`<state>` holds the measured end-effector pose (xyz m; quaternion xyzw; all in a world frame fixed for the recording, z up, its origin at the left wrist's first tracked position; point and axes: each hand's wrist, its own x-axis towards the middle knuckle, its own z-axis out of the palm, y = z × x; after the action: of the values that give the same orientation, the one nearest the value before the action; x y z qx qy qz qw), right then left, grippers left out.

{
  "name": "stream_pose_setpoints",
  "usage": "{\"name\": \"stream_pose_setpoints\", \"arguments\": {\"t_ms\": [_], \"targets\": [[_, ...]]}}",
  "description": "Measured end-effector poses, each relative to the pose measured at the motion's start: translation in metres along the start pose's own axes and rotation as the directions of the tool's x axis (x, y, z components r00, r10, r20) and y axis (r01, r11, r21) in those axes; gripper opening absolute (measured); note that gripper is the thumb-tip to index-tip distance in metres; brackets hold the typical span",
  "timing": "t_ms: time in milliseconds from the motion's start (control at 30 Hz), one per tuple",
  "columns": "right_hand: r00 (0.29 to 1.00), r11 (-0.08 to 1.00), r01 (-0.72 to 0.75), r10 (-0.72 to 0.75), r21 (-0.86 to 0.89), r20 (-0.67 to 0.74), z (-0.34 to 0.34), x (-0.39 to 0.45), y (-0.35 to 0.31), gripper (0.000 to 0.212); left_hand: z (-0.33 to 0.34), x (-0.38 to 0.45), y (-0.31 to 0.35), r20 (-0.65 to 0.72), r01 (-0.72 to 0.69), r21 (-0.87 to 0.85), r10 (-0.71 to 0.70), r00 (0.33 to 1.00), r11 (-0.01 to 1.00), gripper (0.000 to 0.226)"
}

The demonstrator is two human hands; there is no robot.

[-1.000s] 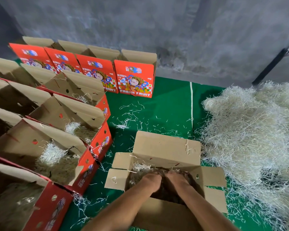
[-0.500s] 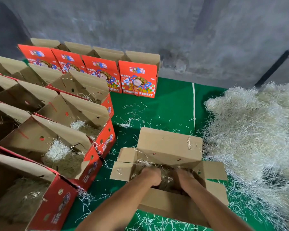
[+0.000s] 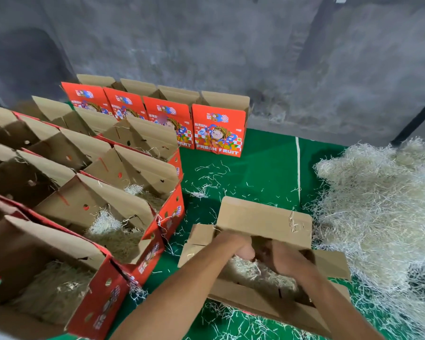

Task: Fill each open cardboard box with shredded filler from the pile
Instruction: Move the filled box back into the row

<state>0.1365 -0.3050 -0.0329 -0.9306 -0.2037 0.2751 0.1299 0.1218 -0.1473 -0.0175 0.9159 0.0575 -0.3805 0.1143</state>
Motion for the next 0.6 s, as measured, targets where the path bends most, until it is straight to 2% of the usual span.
{"name": "stream_pose_setpoints", "arguments": {"t_ms": [67, 133, 200, 233, 267, 333, 400, 467, 533, 600], "targets": [[0.987, 0.995, 0.068, -0.058, 0.066, -0.147, -0.013, -0.003, -0.015, 0.011, -0.011, -0.009, 0.001, -0.080, -0.091, -0.122, 0.081, 0.993, 0.988, 0.030], [0.945, 0.983, 0.124, -0.075, 0.137, -0.318, -0.020, -0.005, -0.026, 0.014, -0.014, -0.018, 0.000, -0.183, -0.190, -0.275, 0.143, 0.973, 0.943, 0.020], [0.890, 0.974, 0.164, -0.077, 0.158, -0.449, -0.024, -0.004, -0.031, 0.013, -0.018, -0.026, -0.004, -0.354, -0.255, -0.243, 0.159, 0.922, 0.936, 0.017], [0.875, 0.975, 0.171, -0.084, 0.142, -0.477, -0.025, -0.002, -0.032, 0.006, -0.019, -0.028, -0.006, -0.442, -0.271, -0.190, 0.164, 0.882, 0.944, 0.026], [0.871, 0.982, 0.142, -0.066, 0.121, -0.487, -0.027, -0.001, -0.032, 0.011, -0.019, -0.030, -0.010, -0.518, -0.261, -0.130, 0.159, 0.841, 0.957, 0.038], [0.890, 0.999, -0.012, 0.034, 0.052, -0.454, -0.029, 0.004, -0.023, 0.055, -0.019, -0.029, -0.020, -0.604, -0.147, -0.030, 0.099, 0.791, 0.989, 0.061], [0.905, 0.978, -0.189, 0.209, 0.092, -0.371, -0.025, 0.006, -0.005, 0.093, -0.019, -0.028, -0.032, -0.557, 0.014, -0.055, -0.042, 0.830, 0.998, 0.086], [0.934, 0.948, -0.233, 0.281, 0.217, -0.223, -0.015, 0.007, 0.017, 0.117, -0.010, -0.025, -0.045, -0.443, 0.100, -0.202, -0.181, 0.878, 0.974, 0.095], [0.946, 0.954, -0.276, 0.291, 0.114, -0.144, 0.004, 0.010, 0.035, 0.127, 0.009, -0.023, -0.056, -0.337, 0.080, -0.386, -0.221, 0.915, 0.919, 0.088], [0.934, 0.949, -0.316, 0.309, -0.014, -0.178, 0.013, 0.014, 0.044, 0.117, 0.027, -0.023, -0.065, -0.335, 0.045, -0.449, -0.214, 0.918, 0.893, 0.076]]}}
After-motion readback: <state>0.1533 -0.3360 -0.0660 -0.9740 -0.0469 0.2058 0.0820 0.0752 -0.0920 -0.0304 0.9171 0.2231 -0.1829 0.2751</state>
